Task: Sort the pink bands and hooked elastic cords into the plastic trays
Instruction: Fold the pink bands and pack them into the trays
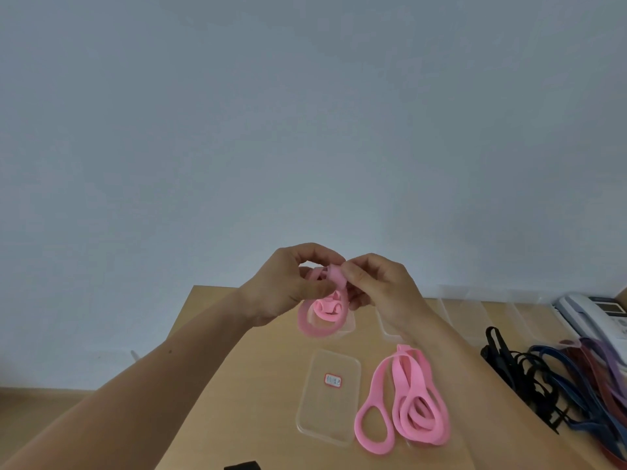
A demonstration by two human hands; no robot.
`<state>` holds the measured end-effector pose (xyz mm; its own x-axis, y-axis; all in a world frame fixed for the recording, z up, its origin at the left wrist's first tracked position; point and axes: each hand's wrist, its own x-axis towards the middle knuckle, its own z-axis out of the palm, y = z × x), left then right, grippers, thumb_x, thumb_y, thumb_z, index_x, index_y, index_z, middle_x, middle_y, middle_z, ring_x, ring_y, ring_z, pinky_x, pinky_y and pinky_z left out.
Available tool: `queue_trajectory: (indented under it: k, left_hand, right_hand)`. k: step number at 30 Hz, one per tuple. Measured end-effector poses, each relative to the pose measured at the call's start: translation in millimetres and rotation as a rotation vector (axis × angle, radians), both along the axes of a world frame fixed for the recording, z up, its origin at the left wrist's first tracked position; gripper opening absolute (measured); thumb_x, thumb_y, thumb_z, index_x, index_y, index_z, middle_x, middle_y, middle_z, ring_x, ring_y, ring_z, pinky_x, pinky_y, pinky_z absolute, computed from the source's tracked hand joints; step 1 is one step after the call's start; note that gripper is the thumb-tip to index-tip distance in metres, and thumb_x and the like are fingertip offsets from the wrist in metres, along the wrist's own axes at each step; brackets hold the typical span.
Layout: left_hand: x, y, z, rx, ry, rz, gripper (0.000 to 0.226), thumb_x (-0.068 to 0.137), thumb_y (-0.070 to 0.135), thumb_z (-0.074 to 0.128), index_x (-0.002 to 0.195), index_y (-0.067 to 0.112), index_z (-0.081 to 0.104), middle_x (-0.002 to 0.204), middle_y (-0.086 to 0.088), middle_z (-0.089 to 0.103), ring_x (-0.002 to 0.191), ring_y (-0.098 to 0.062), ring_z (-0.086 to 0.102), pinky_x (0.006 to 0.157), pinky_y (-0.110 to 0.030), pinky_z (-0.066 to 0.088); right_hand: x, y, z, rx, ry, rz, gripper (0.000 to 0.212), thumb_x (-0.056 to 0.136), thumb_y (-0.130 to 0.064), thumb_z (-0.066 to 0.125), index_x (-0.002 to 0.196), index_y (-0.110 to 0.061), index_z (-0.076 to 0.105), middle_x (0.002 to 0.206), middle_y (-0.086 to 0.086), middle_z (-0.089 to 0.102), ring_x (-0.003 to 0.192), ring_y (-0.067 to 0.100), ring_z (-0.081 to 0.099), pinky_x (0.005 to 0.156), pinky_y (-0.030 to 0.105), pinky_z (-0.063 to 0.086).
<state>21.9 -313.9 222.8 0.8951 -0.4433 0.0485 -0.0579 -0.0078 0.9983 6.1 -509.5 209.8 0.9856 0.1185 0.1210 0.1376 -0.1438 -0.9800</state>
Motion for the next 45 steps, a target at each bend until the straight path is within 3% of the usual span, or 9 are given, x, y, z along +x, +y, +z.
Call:
queue_trajectory:
  k: [4,7,12,18,23,29,35,41,45]
  left_hand:
    - [2,0,-3,0.034,0.026,0.039,0.048,0.071,0.001,0.076,0.113,0.020,0.065,0.111,-0.005,0.066,0.093,-0.016,0.070,0.074,-0.023,0.054]
    - [4,2,-1,0.062,0.043,-0.020,0.038,0.073,-0.001,0.076,0.109,0.007,0.067,0.099,-0.011,0.072,0.082,-0.023,0.071,0.072,-0.029,0.057]
    - [6,3,2,0.164,0.157,-0.109,0.029,0.079,0.003,0.074,0.105,-0.003,0.065,0.092,-0.014,0.073,0.081,-0.025,0.072,0.072,-0.037,0.060]
    - [9,8,6,0.018,0.303,-0.104,0.031,0.082,0.023,0.064,0.097,-0.004,0.065,0.087,-0.014,0.069,0.072,-0.029,0.069,0.062,-0.032,0.056]
    - [9,9,3,-0.030,0.285,-0.113,0.026,0.092,0.011,0.066,0.113,-0.003,0.061,0.090,-0.013,0.073,0.076,-0.024,0.071,0.063,-0.027,0.056]
    - [10,10,-2,-0.017,0.151,-0.038,0.031,0.079,-0.002,0.077,0.107,0.005,0.066,0.094,-0.013,0.072,0.081,-0.026,0.072,0.067,-0.028,0.056]
    - [9,6,-10,0.082,-0.045,0.016,0.037,0.073,0.001,0.076,0.106,0.015,0.065,0.111,-0.011,0.066,0.083,-0.024,0.069,0.073,-0.036,0.057]
    - [9,6,-15,0.081,0.120,0.013,0.038,0.081,0.001,0.074,0.114,0.002,0.056,0.097,-0.016,0.073,0.081,-0.030,0.073,0.069,-0.031,0.058]
    - [10,13,-12,0.007,0.211,-0.083,0.037,0.082,0.022,0.072,0.110,-0.001,0.063,0.094,-0.016,0.074,0.082,-0.027,0.072,0.069,-0.026,0.056]
  right_hand:
    - [0,2,2,-0.019,-0.050,-0.068,0.021,0.070,-0.042,0.076,0.083,-0.026,0.073,0.080,0.001,0.074,0.069,0.022,0.072,0.064,0.033,0.059]
    - [2,1,2,-0.014,-0.070,-0.078,0.010,0.075,-0.028,0.079,0.082,-0.031,0.074,0.084,-0.004,0.074,0.070,0.019,0.072,0.063,0.031,0.058]
    - [0,2,3,0.001,-0.056,-0.057,0.027,0.065,-0.029,0.081,0.088,-0.038,0.073,0.093,-0.011,0.073,0.071,0.018,0.073,0.062,0.026,0.056]
    - [1,2,0,-0.083,-0.124,0.026,0.042,0.077,0.000,0.078,0.099,-0.034,0.067,0.089,-0.011,0.074,0.073,0.013,0.070,0.065,0.025,0.058]
    - [-1,4,0,-0.120,-0.141,0.031,0.034,0.074,-0.009,0.079,0.097,-0.031,0.067,0.078,-0.004,0.073,0.070,0.015,0.071,0.063,0.027,0.058]
    - [5,2,1,0.006,-0.041,-0.017,0.015,0.077,-0.037,0.073,0.089,-0.027,0.072,0.089,-0.010,0.071,0.070,0.021,0.070,0.061,0.032,0.058]
    - [7,3,-4,-0.039,-0.019,-0.036,0.006,0.087,-0.021,0.073,0.088,-0.028,0.074,0.075,0.000,0.073,0.053,0.021,0.066,0.052,0.024,0.053]
    - [3,10,-2,-0.028,-0.122,-0.038,0.025,0.079,-0.018,0.078,0.092,-0.037,0.071,0.090,-0.009,0.074,0.059,0.013,0.069,0.056,0.021,0.053]
    - [5,11,-11,-0.113,-0.126,-0.028,0.033,0.086,-0.005,0.073,0.106,-0.031,0.067,0.099,-0.011,0.073,0.080,0.020,0.072,0.073,0.034,0.061]
